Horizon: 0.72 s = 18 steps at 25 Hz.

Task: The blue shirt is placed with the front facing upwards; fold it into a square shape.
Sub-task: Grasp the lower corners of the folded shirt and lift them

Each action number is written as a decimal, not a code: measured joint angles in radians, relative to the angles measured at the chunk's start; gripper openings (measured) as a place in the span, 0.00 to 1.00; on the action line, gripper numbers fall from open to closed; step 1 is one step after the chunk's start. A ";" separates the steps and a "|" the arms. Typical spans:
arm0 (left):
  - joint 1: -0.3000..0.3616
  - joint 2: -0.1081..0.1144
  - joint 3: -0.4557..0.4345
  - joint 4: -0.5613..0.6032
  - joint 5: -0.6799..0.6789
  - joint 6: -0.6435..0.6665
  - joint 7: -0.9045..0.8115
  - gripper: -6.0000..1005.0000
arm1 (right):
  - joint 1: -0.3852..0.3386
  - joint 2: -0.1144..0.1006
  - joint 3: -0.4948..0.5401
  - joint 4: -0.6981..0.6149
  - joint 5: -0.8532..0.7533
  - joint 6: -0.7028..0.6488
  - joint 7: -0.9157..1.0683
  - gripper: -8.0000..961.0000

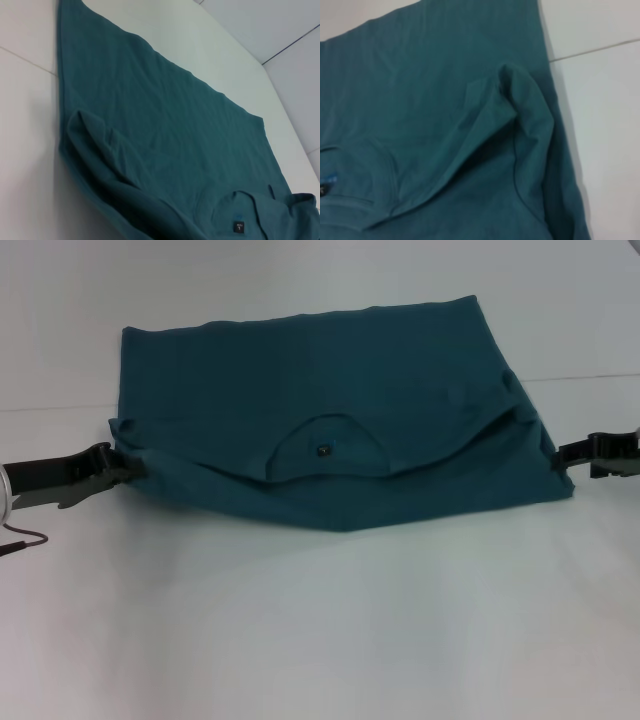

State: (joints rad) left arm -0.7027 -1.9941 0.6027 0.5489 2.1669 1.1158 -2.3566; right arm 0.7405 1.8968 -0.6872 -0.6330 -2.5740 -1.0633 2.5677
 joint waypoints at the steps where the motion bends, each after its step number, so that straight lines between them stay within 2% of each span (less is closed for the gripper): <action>1: 0.000 0.000 0.000 0.000 0.000 0.000 0.000 0.01 | 0.003 0.003 -0.010 0.007 0.000 0.015 -0.003 0.60; 7: 0.002 0.000 -0.008 -0.001 -0.001 -0.001 0.000 0.01 | 0.018 0.016 -0.055 0.041 -0.001 0.087 -0.007 0.59; 18: 0.005 -0.002 -0.009 0.000 -0.001 -0.001 0.001 0.01 | 0.033 0.028 -0.100 0.089 -0.002 0.154 -0.006 0.58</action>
State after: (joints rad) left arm -0.6977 -1.9960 0.5934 0.5489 2.1659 1.1151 -2.3561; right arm 0.7734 1.9244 -0.7870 -0.5441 -2.5756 -0.9092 2.5614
